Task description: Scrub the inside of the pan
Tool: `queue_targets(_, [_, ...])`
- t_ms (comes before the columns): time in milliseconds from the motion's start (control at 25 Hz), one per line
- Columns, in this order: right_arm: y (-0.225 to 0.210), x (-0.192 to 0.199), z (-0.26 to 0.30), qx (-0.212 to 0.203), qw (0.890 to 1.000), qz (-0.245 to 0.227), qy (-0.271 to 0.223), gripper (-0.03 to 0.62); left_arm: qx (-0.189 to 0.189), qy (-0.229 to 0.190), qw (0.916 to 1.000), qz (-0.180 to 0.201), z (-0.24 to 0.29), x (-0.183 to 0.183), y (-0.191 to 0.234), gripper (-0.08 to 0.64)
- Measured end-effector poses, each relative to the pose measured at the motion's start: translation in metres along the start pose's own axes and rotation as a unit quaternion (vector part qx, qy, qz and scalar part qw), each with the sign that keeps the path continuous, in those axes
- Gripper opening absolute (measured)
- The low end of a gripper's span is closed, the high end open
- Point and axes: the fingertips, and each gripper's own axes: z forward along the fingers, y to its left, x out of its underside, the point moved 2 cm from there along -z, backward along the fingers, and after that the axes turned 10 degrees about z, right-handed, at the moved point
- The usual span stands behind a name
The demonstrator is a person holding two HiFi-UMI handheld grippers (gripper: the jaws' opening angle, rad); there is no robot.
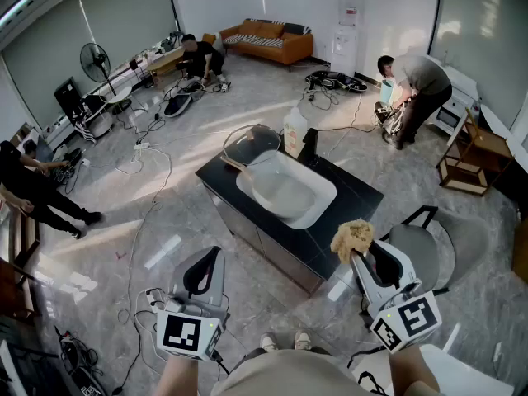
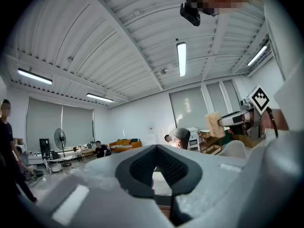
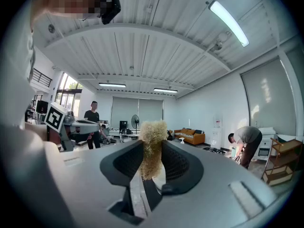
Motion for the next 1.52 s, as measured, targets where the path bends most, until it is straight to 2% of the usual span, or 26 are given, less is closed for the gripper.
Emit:
queue_targets(280, [-0.015,0.003,0.003,-0.004,1.000,0.012,0.000,0.124,-0.004,0.002,1.0000,0.002,0.009,0.002,-0.008,0.002])
queue_targets(1000, [-0.057,0.022,-0.001,-0.053,0.998,0.028,0.017,0.124,-0.031,0.028,0.9990,0.016,0.031,0.001,-0.053,0.002])
queue_targets(1520, [-0.066,0.027,0.038,-0.063,0.998,0.025,0.018,0.126,-0.043,0.032,0.9983,0.025,0.047,0.011,-0.033,0.002])
